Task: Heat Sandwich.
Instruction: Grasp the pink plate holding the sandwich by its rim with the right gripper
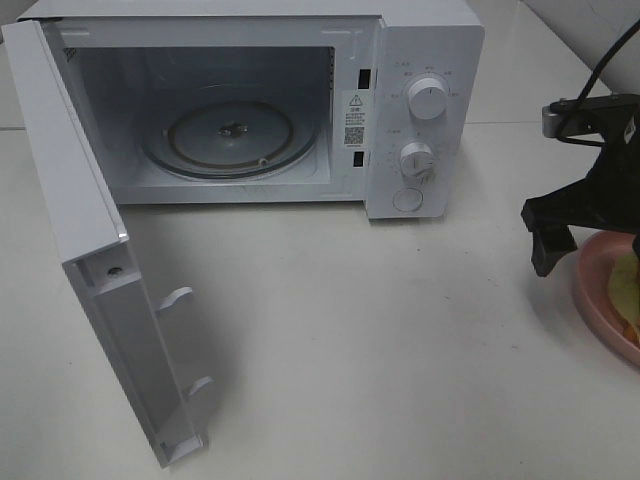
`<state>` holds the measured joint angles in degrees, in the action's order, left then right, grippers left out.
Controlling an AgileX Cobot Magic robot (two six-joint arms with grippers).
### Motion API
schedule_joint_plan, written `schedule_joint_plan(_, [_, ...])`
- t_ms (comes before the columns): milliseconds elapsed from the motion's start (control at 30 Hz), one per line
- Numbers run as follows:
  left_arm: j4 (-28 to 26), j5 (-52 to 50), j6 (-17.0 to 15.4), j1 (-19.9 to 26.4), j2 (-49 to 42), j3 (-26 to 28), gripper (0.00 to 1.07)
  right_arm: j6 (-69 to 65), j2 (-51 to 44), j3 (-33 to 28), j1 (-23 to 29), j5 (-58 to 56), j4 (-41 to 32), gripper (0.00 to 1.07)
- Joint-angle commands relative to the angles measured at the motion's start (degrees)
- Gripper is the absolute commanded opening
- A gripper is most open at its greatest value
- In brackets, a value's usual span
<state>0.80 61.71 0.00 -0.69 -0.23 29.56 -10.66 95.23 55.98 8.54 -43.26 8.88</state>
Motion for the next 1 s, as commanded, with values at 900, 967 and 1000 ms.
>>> schedule_joint_plan(900, [0.11,-0.57,0.00,0.11,-1.09,0.00,1.00,0.34,13.58,0.34,-1.09,6.70,1.66,0.89])
schedule_joint_plan(967, [0.11,-0.57,0.00,0.11,-1.09,0.00,1.00,0.46,13.58,0.34,-1.09,6.70,1.66,0.89])
schedule_joint_plan(1000, [0.11,-0.57,0.00,0.11,-1.09,0.00,1.00,0.46,13.58,0.34,-1.09,6.76,1.66,0.88])
